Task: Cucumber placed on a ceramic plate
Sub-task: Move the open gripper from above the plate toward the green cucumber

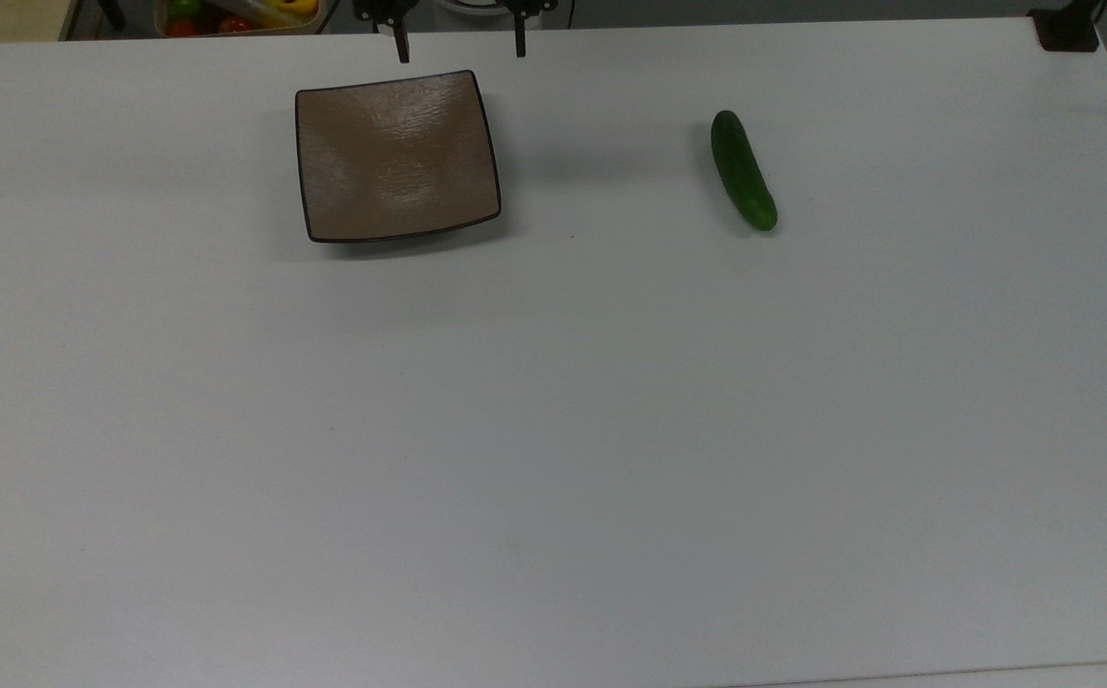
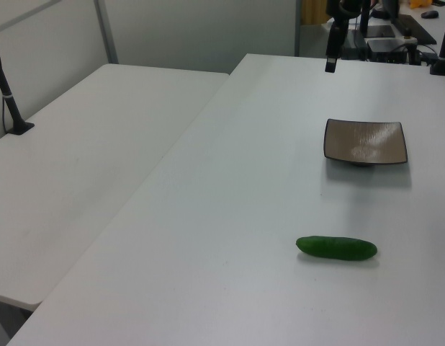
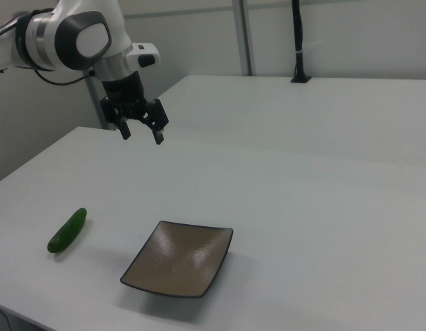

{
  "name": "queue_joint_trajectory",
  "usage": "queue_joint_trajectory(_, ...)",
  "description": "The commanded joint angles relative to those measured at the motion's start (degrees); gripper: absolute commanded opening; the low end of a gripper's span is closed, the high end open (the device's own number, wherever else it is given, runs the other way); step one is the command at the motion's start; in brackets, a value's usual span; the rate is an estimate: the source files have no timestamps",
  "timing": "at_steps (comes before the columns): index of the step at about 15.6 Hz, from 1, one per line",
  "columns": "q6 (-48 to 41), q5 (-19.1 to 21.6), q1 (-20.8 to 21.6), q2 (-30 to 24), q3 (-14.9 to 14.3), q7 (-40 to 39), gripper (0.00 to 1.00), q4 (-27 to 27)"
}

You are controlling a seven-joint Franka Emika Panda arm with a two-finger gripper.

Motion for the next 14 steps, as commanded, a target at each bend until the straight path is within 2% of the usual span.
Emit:
queue_joint_trajectory(1, -0.7, 1.4, 1.0, -0.5, -1.0, -0.8, 1.00, -0.1)
queue_joint_trajectory(6, -1.5, 1.5, 1.0, -0.7, -0.8, -0.9, 1.00, -0.2)
queue_joint_trajectory(10, -1.4, 4.1, 0.9, -0.4, -0.5, 0.5, 1.00, 0.2)
queue_joint_trajectory(14, -1.4, 4.3, 1.0, -0.3, 5.0, 6.4, 1.00, 0.6)
